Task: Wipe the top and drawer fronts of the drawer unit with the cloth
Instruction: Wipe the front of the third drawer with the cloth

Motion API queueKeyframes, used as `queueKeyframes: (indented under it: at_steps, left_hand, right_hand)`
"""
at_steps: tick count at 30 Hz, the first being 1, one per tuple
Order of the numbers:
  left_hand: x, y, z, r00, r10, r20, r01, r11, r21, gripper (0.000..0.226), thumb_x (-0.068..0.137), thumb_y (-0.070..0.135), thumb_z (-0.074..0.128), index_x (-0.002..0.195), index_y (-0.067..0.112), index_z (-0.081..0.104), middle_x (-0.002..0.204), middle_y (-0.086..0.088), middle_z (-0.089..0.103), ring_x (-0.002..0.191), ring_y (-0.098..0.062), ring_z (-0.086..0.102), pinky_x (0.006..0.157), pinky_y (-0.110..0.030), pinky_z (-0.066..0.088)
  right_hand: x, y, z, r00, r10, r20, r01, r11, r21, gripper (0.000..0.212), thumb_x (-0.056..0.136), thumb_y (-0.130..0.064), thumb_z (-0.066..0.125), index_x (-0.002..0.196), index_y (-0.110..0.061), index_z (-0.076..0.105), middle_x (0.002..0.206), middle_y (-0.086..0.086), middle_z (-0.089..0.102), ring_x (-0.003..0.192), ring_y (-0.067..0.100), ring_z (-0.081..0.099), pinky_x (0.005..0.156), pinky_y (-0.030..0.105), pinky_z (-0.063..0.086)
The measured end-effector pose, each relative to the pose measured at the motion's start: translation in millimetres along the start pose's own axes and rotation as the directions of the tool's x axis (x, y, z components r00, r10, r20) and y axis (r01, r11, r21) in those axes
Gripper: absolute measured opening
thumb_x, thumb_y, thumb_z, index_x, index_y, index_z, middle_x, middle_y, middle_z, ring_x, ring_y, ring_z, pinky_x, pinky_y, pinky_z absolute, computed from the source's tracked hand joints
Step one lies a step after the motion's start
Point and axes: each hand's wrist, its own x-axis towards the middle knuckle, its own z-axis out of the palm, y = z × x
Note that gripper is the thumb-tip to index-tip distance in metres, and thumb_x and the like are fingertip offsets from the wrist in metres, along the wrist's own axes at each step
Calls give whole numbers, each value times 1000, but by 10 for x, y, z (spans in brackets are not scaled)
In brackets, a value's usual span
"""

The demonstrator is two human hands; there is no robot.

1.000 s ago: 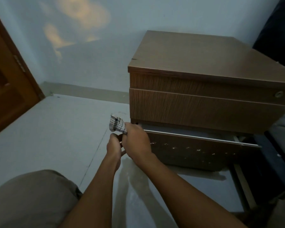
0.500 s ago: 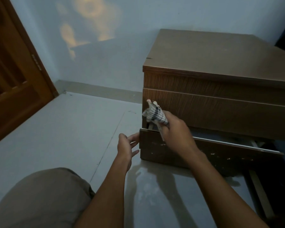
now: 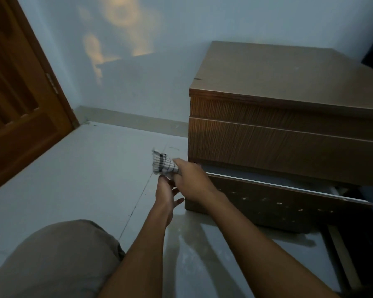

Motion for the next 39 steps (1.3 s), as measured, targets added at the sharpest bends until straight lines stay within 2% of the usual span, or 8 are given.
queueKeyframes:
  at_steps: [4,8,11,15,19,29,33,39]
  left_hand:
    - [34,-22,6,1000,10,25,-12,995,96,37,101,31,29,110,17,62,120,-9,65,112,-21,59,100,-49,46]
    - [45,-34,46,995,98,23,-101,959,266,19,95,39,55,88,26,67,88,10,67,87,-6,61,87,-36,51]
    - [56,-51,74,987,159,17,-156,937,314,26,93,42,58,99,20,70,84,11,67,84,-7,62,84,-33,52]
    - [73,-24,159,989,141,-33,-126,950,287,40,92,40,60,120,12,66,110,-2,68,105,-18,62,99,-41,50]
    - [111,-1,271,985,148,-92,-122,962,245,41,90,41,63,120,13,67,123,-5,67,114,-21,61,101,-45,49]
    - [162,-44,474,969,177,-173,-143,971,192,39,94,41,56,119,13,66,105,-1,62,104,-19,56,100,-45,49]
    - [135,-57,531,960,183,-213,-144,972,187,35,94,42,56,115,15,66,103,0,61,104,-20,57,99,-44,50]
    - [117,-102,656,940,217,-264,-163,964,211,33,93,41,58,113,16,64,111,-5,65,104,-24,61,96,-44,52]
  right_hand:
    - [-105,-18,-183,994,-9,-113,58,895,442,19,99,-11,47,109,-17,62,99,1,68,91,15,65,76,28,56]
    - [-293,147,-409,968,94,-231,87,742,665,23,99,-11,49,109,-25,63,104,-5,71,96,7,68,79,21,55]
    - [-410,270,-589,956,141,-258,75,732,677,19,99,-15,50,110,-25,62,105,-2,71,96,8,69,79,25,57]
    - [-488,408,-755,931,193,-309,75,729,680,17,98,-16,52,108,-24,62,106,0,71,98,9,69,81,27,57]
    - [-560,514,-793,915,206,-346,80,749,658,15,97,-17,54,107,-25,63,105,-2,71,99,7,68,82,24,56]
    - [-919,857,-824,824,289,-487,53,817,575,16,92,-14,64,100,-28,65,93,-8,72,89,0,69,74,14,54]
    - [-1130,1101,-664,669,471,-575,-38,794,606,26,91,-8,63,116,-13,64,101,-4,71,93,6,68,82,25,56]
    - [-1476,1494,-646,177,755,-632,-17,644,765,36,92,-6,62,127,-8,59,112,2,66,102,15,63,89,27,47]
